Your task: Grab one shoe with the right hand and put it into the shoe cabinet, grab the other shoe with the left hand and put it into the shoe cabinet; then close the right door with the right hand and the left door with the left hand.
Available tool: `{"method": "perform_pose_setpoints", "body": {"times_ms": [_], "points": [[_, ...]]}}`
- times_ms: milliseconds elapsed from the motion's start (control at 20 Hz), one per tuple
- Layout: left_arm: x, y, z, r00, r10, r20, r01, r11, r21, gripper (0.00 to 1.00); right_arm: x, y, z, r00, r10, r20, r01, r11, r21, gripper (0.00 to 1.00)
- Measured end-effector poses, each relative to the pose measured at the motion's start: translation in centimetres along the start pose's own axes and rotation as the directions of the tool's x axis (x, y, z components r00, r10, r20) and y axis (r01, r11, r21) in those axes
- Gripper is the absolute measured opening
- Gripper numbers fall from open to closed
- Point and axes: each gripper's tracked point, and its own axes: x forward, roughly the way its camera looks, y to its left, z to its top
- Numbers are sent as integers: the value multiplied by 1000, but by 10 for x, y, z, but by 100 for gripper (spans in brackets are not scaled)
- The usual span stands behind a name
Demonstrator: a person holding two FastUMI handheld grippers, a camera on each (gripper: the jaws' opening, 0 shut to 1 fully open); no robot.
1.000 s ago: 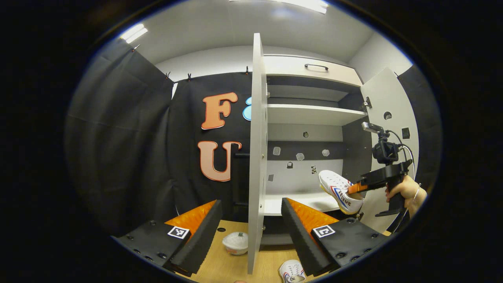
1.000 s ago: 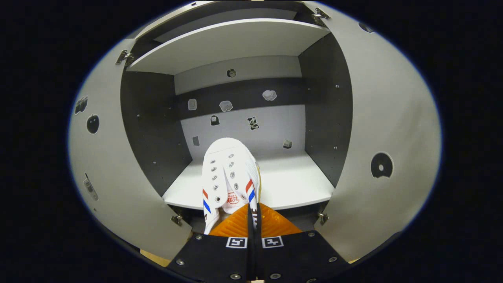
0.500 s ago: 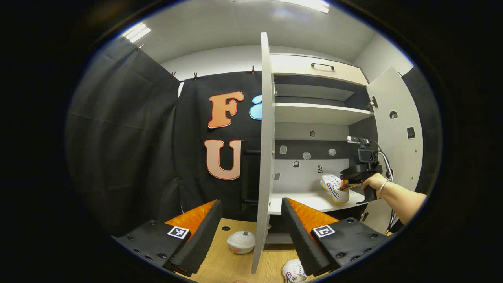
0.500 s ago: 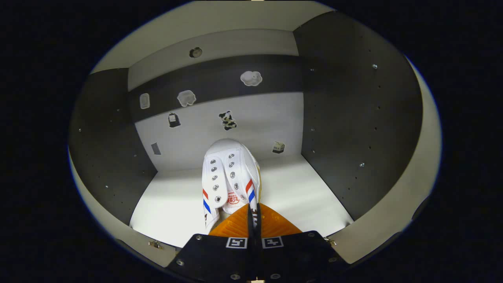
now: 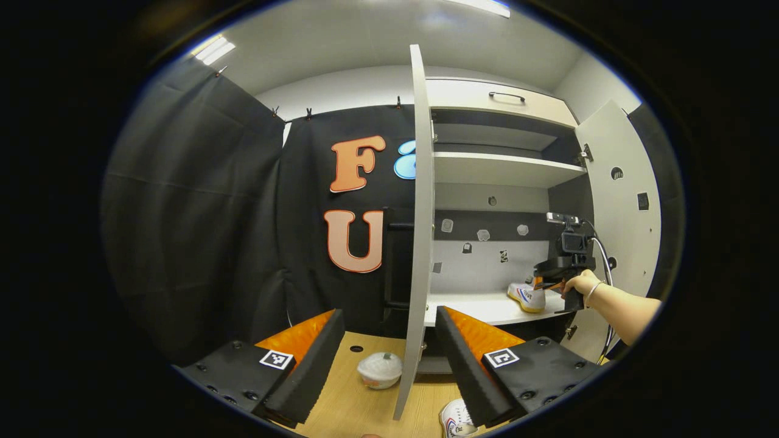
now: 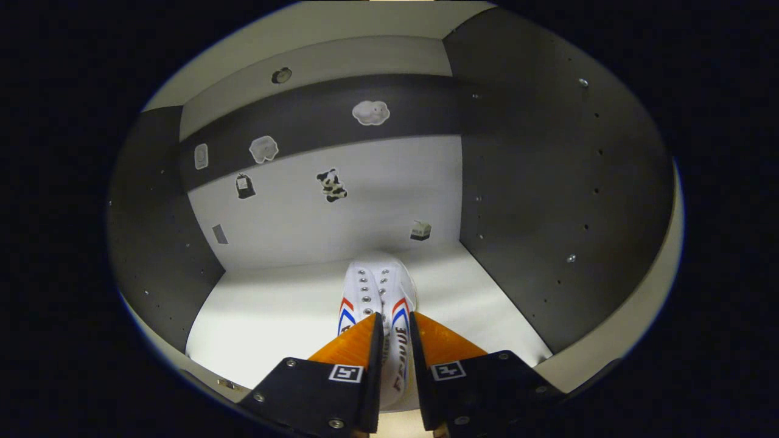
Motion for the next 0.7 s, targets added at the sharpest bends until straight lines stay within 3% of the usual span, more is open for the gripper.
{"method": "perform_pose_setpoints", "body": {"times_ms": [150,250,550,700], "points": [[-1,-2,-2,1000,-14,-10,14,1000,-9,98,-31,-2,10,998,8,69,-4,999,-53,41],[-3,-5,-2,1000,-26,-13,26,1000,-16,98,-53,-2,14,994,14,110,-3,995,-103,56],[-20,-27,-2,999,-45,2,45,999,-9,98,-132,7,19,972,88,219,-60,989,-132,81],[-20,-38,-7,997,-81,-3,80,996,-37,97,-175,9,24,952,134,274,-93,983,-158,88]]}}
